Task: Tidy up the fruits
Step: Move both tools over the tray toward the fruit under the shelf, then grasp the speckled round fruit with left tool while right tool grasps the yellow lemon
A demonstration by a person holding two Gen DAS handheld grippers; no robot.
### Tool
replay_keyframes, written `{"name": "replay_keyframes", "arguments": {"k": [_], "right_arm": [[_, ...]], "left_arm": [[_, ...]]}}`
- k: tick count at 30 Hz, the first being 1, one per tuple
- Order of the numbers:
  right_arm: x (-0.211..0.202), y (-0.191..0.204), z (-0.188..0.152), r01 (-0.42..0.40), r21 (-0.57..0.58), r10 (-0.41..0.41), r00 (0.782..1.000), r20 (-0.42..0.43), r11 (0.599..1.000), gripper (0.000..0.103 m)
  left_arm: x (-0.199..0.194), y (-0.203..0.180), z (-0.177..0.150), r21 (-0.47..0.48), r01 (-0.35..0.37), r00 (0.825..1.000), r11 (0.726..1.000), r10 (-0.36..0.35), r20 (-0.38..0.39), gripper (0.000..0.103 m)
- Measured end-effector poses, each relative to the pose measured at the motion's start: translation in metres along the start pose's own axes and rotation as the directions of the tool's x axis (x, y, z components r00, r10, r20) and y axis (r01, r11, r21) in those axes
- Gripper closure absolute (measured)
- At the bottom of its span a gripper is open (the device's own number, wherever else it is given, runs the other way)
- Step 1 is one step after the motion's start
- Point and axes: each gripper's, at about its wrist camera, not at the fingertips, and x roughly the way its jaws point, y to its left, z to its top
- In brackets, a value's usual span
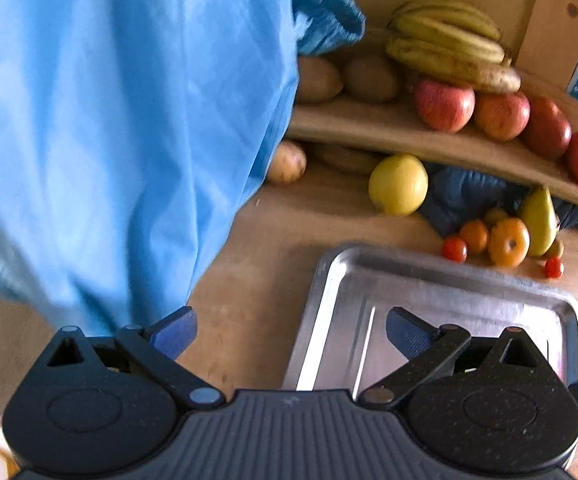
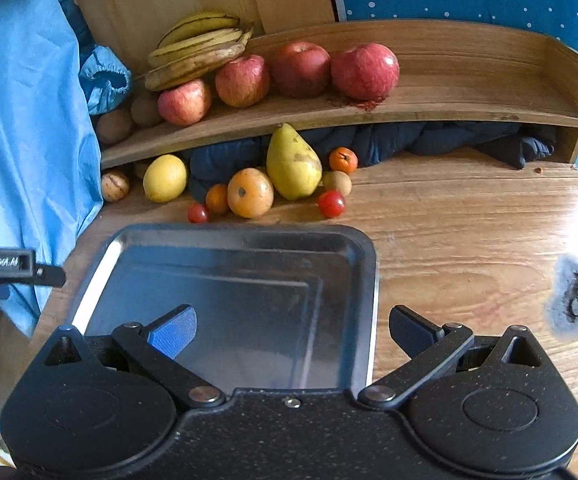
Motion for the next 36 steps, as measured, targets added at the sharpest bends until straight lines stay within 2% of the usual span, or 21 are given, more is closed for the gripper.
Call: {"name": "replay_keyframes", "arguments": {"k": [5, 11, 16, 22, 29, 36], "right_arm": [[0.009, 0.022, 0.0, -0.039, -0.021, 0.04, 0.999, 0.021, 0.999, 0.001], [0.02, 0.058, 0.005, -0.061, -0.122, 0.07, 0.995, 0.071, 0.991, 0.001], [0.033, 0.087, 0.015, -0.054, -0.232, 0.086, 0.988, 0.128, 0.971, 0.001], [0.054, 0.108, 0.028, -0.025, -0.275, 0.066, 0.988, 0.141, 0.961, 0.001], [0.071, 0.128, 0.039, 0.028, -0.32, 0.022, 0.988, 0.15, 0.947, 0.001], [0.086, 0.139, 0.047, 0.051, -0.391, 0.008, 0.989, 0.148, 0.919, 0.002]], "left_arm": [[0.009, 0.001, 0.021, 0.067, 0.081, 0.992, 0.994, -0.087, 0.09, 0.001], [0.038, -0.001, 0.046, 0.136, 0.109, 0.987, 0.985, -0.123, 0.102, 0.001], [0.064, 0.008, 0.057, 0.056, 0.094, 0.993, 0.994, -0.098, 0.073, 0.002], [0.084, 0.013, 0.064, 0.019, 0.103, 0.992, 0.994, -0.104, 0.071, 0.002], [0.105, 0.02, 0.07, -0.037, 0.167, 0.985, 0.985, -0.165, 0.053, 0.017], [0.119, 0.032, 0.073, -0.091, 0.167, 0.986, 0.982, -0.163, 0.047, 0.026]]}}
